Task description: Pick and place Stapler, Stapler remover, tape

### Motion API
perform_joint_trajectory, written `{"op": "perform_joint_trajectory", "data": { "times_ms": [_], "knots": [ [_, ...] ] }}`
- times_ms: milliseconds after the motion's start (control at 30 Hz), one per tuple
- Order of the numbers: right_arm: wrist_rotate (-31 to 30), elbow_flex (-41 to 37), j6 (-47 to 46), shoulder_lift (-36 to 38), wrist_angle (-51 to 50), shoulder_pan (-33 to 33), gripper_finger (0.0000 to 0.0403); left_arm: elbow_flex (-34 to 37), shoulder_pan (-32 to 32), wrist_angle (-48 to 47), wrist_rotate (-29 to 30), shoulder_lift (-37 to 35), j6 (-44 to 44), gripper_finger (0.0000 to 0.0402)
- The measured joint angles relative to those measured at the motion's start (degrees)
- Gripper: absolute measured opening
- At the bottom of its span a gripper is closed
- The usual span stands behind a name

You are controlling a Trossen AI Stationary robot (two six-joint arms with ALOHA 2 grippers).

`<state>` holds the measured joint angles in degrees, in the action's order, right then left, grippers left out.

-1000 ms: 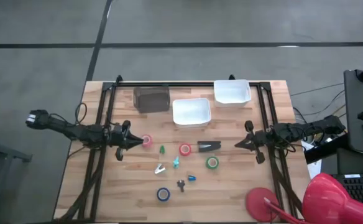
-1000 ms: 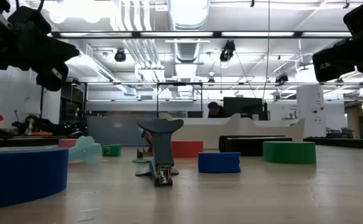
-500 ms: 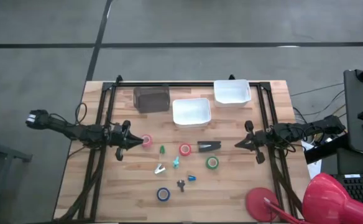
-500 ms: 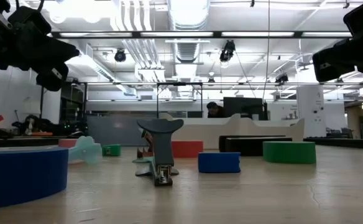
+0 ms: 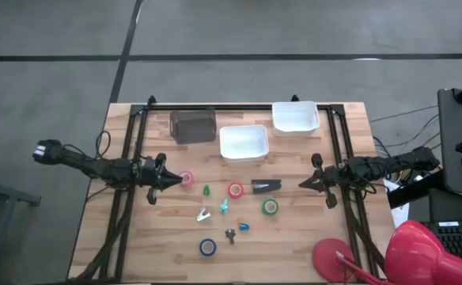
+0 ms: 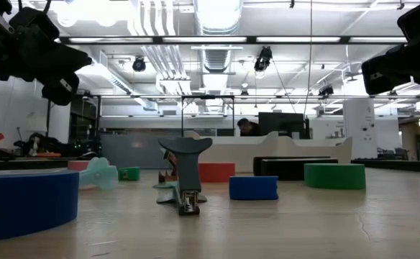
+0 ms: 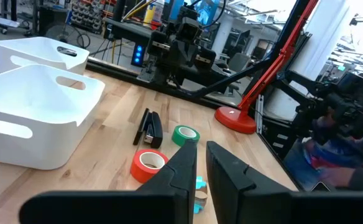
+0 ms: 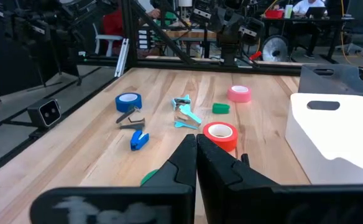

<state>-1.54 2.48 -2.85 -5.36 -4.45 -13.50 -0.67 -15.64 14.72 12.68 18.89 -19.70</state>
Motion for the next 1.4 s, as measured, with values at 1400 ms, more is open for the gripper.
{"op": "perform_joint_trajectory", "data": {
  "times_ms": [1400],
  "knots": [
    [-9.96,0.33,-43.17,-25.32,14.62,-3.38,0.0012,0.0,0.0,-0.33,-0.01,-0.02,0.0,0.0039]
  ]
}}
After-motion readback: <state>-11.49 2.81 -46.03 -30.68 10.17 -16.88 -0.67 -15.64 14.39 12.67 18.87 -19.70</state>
